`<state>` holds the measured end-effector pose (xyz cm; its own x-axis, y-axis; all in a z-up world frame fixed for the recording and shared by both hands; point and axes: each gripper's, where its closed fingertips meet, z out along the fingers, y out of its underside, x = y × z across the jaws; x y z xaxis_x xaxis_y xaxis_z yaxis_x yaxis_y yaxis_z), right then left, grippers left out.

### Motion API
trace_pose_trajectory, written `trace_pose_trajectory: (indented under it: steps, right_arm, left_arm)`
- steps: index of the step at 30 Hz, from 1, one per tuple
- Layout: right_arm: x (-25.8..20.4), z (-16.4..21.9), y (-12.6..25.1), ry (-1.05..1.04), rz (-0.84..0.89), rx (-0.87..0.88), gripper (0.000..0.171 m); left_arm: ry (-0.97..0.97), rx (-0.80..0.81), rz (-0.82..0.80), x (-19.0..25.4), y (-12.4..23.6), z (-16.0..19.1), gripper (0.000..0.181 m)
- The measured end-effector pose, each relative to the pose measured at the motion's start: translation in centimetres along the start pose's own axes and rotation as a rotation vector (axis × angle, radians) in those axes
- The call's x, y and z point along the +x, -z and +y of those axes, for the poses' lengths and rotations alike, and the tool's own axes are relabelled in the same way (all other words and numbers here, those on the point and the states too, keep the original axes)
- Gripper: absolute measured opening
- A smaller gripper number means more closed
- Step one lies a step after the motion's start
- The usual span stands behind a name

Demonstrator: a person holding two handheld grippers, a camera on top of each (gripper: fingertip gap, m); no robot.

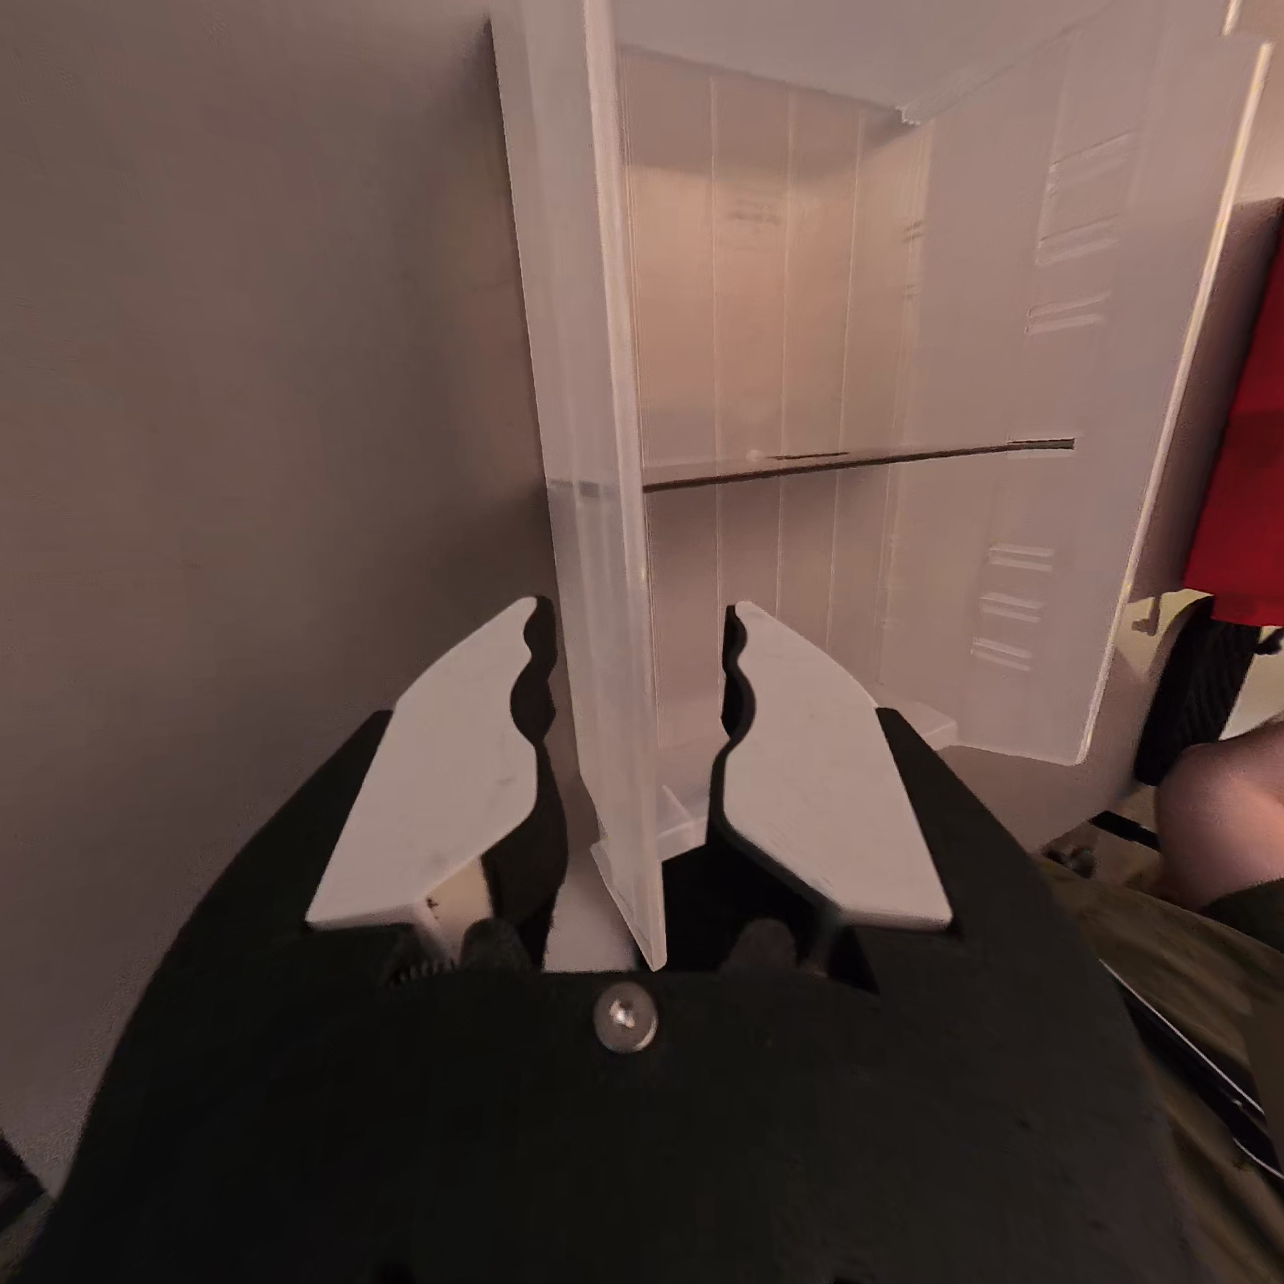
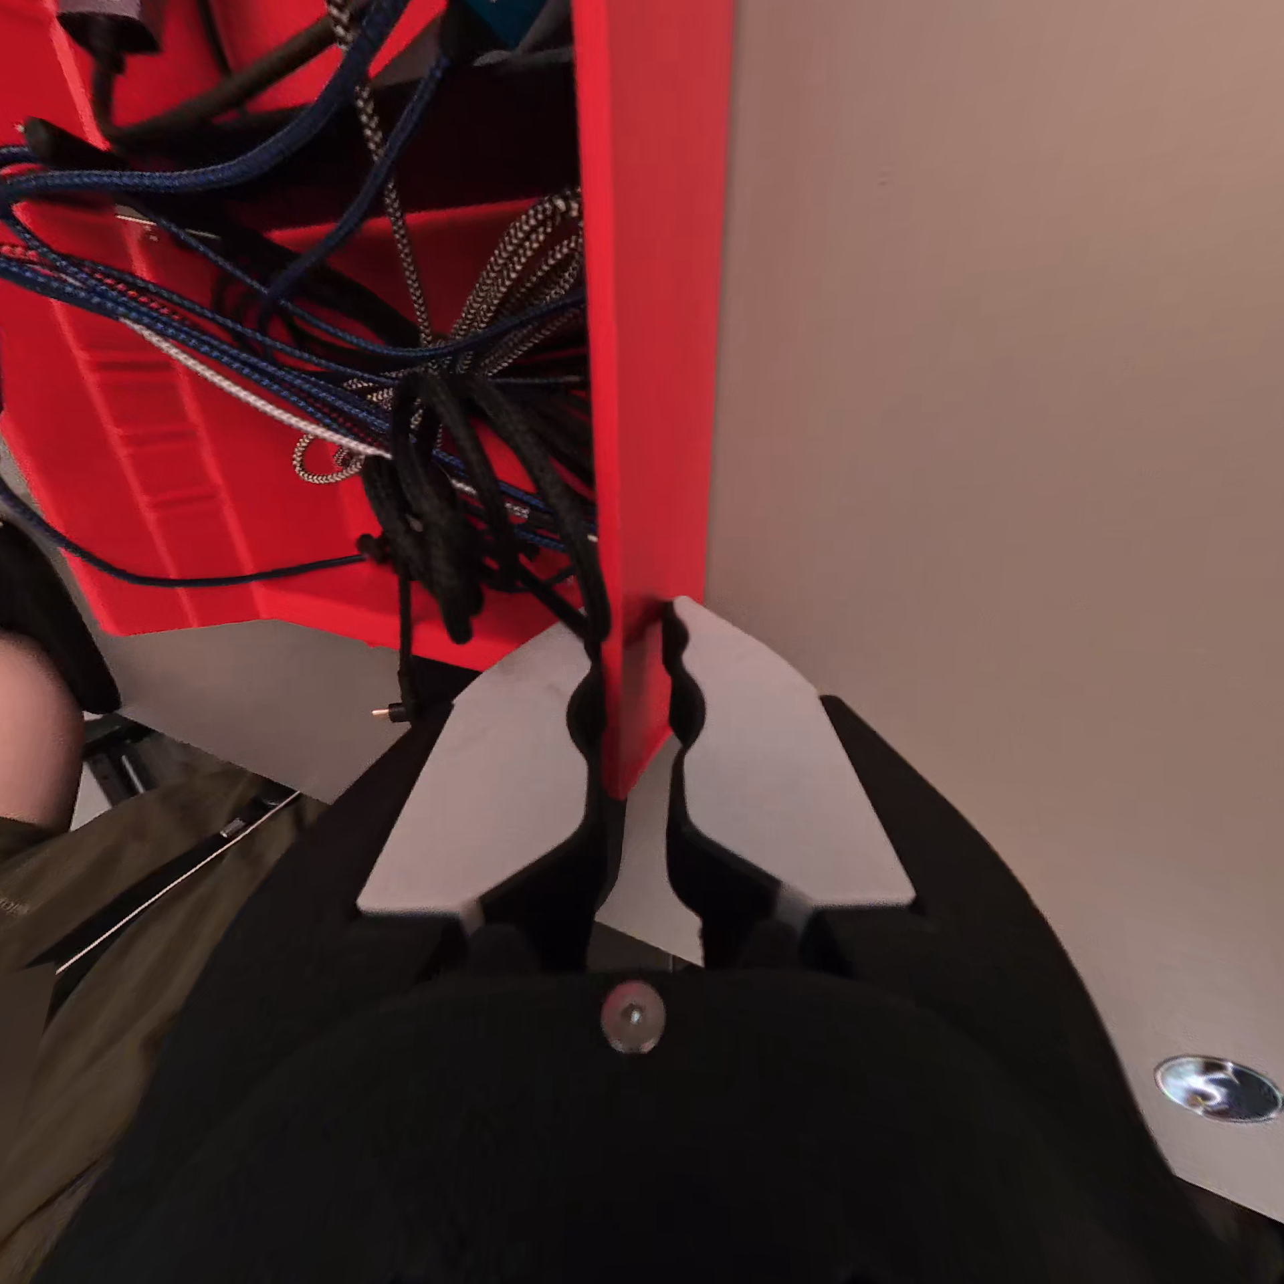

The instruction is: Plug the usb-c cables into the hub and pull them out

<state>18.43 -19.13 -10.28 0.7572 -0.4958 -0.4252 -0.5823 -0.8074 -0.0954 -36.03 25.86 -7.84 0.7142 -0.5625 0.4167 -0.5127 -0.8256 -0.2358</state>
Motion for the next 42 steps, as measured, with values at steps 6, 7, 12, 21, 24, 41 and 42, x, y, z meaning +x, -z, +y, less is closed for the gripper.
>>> trace_pose_trajectory:
  steps: [6, 7, 12, 21, 24, 41, 42]
  right_arm:
    - [0.0, -0.1, -0.2, -0.04, -0.013, -0.004, 0.017]
    - [0.0, -0.1, -0.3, -0.044, -0.013, -0.007, 0.018]
    - [0.4, 0.1, -1.2, -0.022, 0.067, -0.08, 0.016]
    - [-0.4, 0.9, -3.9, 0.091, 0.206, -0.32, 0.01]
    - [-1.2, 1.2, -4.3, 0.123, 0.201, -0.348, 0.01]
    - [-5.0, 0.1, -6.1, 0.26, 0.246, -0.433, 0.017]
    - [-5.5, 0.1, -6.3, 0.272, 0.241, -0.44, 0.019]
  left_arm:
    - [0.07, -0.075, -0.021, -1.2, -0.8, 1.2, 0.044]
    - [0.077, -0.092, -0.023, -1.3, -1.0, 1.5, 0.044]
    - [0.088, -0.203, -0.011, -1.3, -2.4, 2.8, 0.038]
    - [0.017, -0.362, -0.113, -0.5, -3.9, 3.7, 0.022]
    - [-0.079, -0.429, -0.16, 0.6, -4.8, 3.8, 0.022]
    - [-0.318, -0.55, -0.235, 8.0, -9.4, 3.2, 0.023]
    - [-0.322, -0.548, -0.238, 8.1, -9.5, 3.2, 0.023]
